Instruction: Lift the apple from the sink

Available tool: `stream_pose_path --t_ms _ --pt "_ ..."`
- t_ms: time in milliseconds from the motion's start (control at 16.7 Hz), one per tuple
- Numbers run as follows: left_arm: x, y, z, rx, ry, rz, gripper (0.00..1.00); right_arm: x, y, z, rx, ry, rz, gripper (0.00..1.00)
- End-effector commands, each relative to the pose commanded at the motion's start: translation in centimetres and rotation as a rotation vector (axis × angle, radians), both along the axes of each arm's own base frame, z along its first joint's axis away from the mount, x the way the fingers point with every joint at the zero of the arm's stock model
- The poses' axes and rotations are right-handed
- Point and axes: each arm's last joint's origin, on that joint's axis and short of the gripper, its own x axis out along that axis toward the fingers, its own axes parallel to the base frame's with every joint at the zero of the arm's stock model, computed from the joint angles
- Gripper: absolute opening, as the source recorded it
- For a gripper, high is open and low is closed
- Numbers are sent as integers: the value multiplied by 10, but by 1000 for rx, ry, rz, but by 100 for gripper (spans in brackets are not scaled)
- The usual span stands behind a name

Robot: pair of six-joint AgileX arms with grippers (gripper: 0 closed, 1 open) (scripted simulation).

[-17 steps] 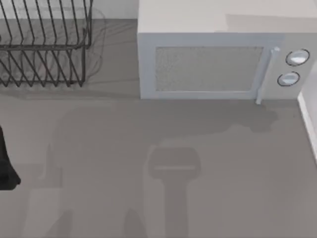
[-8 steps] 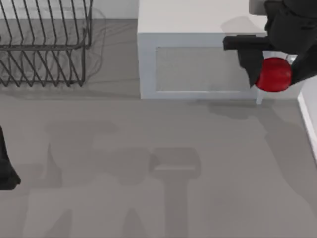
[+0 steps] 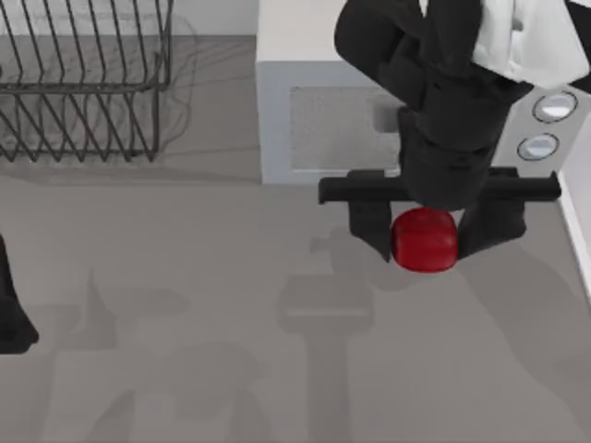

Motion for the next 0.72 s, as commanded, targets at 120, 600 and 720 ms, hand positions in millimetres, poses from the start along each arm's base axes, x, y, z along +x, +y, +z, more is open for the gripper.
stream_pose_path --t_ms 120,600,720 --pt "0 0 0 0 0 0 100 0 0 0 0 0 0 0" --pt "0 0 0 0 0 0 100 5 3 -58 5 -5 -2 0" --pt "0 0 0 0 0 0 100 4 3 -85 8 -8 -1 0"
